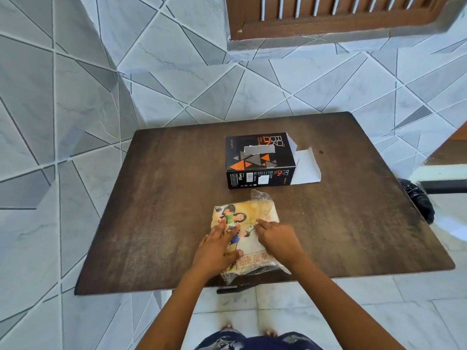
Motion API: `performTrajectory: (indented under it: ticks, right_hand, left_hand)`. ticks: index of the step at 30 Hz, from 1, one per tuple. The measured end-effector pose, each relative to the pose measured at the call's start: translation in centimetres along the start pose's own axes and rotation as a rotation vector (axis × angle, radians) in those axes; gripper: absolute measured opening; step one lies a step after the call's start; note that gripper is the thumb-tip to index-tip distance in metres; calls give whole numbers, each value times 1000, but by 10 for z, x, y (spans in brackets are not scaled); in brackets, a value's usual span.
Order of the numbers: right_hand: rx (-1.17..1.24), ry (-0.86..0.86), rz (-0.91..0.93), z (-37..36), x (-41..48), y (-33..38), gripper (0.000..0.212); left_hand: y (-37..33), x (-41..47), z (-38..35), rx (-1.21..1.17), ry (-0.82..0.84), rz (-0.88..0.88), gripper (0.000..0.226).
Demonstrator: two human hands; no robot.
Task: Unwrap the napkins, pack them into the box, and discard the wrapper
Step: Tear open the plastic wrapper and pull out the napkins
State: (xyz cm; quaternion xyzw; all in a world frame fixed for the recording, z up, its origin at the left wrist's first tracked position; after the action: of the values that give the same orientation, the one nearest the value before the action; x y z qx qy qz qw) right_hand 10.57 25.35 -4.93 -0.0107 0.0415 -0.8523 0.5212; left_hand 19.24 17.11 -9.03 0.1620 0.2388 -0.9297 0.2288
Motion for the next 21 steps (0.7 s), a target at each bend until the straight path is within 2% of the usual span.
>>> performTrajectory:
  ticks: [3, 8, 13, 18, 21]
  right_hand:
    - [-37, -49, 4, 5, -1, -2, 38]
    - [174, -100, -161, 1, 0, -13, 13]
    - [421, -178, -311, 2, -4, -26, 24]
    - [301, -197, -180, 10, -2, -13, 19]
    - [262, -216, -111, 15, -4, -4, 25]
  left_hand:
    - [1, 0, 0, -12, -13, -8, 68]
    - [2, 1, -2, -39, -20, -14, 67]
    - [-1, 1, -3, -43, -16, -29, 66]
    - [1, 1, -4, -41, -3, -28, 67]
    - [1, 1, -4, -32, 1, -23, 67]
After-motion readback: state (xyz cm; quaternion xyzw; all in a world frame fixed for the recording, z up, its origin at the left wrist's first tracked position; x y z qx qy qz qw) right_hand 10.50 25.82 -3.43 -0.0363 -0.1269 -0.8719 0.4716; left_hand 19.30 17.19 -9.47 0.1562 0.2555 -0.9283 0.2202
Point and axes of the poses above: each hand's wrist, its own x-axis towards the middle knuckle, its own z-axis out of the back of the hand, y = z × x, the point moved 10 cm from there along x, towards the middle knuckle, and after that the axes turned 2 degrees about -x, right-handed, at the moved point
